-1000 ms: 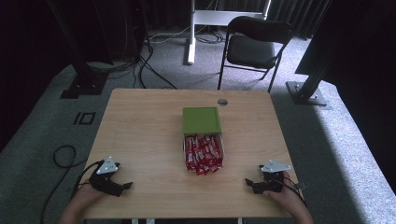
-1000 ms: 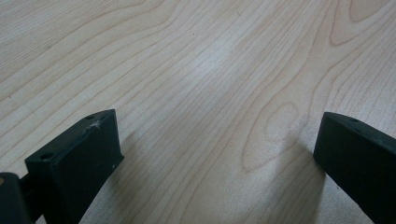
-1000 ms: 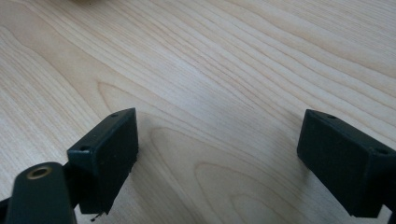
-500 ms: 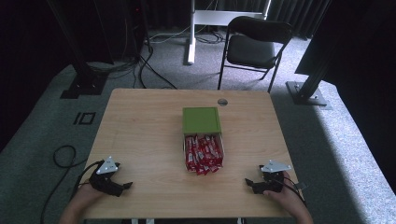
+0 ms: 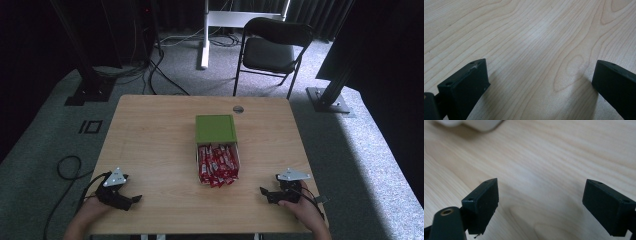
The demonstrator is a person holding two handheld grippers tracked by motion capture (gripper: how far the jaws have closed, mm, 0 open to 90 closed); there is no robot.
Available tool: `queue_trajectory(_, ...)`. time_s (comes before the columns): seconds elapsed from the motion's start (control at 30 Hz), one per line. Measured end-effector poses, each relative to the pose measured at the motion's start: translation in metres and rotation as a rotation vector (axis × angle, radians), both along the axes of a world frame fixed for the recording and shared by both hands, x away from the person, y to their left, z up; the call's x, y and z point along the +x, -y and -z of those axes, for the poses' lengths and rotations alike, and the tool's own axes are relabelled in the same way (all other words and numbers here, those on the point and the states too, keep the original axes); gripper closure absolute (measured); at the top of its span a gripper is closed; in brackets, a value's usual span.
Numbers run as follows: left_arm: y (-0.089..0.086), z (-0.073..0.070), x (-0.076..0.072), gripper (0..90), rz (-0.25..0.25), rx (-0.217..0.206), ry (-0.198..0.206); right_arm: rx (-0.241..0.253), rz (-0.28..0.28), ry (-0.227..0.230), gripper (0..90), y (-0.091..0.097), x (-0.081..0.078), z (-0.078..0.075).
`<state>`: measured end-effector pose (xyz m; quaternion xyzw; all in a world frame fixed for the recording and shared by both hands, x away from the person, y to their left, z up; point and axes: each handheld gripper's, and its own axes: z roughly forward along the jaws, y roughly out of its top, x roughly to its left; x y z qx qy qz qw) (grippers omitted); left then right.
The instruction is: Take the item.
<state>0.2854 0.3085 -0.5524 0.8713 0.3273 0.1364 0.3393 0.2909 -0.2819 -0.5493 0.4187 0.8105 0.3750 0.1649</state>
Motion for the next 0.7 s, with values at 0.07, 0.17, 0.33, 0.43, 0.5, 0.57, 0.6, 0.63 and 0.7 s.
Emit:
queue_trajectory(0.07,0.0,0.0,0.0,1.5,-0.001,-0.001,0.0,0.013,0.006,0.016,13.3,-0.001,0.001,-0.006)
queue_trajectory(0.17,0.0,0.0,0.0,1.5,-0.002,-0.002,0.0,0.021,0.014,0.037,13.3,-0.004,0.001,-0.016)
queue_trajectory(0.33,0.0,0.0,0.0,1.5,-0.001,-0.002,0.0,0.025,0.019,0.056,13.3,-0.007,0.002,-0.029)
queue_trajectory(0.43,0.0,0.0,0.0,1.5,-0.001,-0.003,0.0,0.042,0.02,0.063,13.3,-0.009,0.003,-0.037)
queue_trajectory(0.5,0.0,0.0,0.0,1.5,-0.001,-0.002,0.0,0.051,0.03,0.067,13.3,-0.011,0.004,-0.041)
queue_trajectory(0.57,0.0,0.0,0.0,1.5,-0.001,-0.002,0.0,0.056,0.027,0.077,13.4,-0.013,0.005,-0.046)
queue_trajectory(0.6,0.0,0.0,0.0,1.5,-0.001,-0.002,0.0,0.069,0.024,0.078,13.3,-0.015,0.005,-0.049)
queue_trajectory(0.63,0.0,0.0,0.0,1.5,-0.001,-0.002,0.0,0.081,0.018,0.082,13.4,-0.016,0.006,-0.051)
queue_trajectory(0.7,0.0,0.0,0.0,1.5,-0.001,-0.002,0.0,0.086,0.014,0.092,13.4,-0.019,0.007,-0.056)
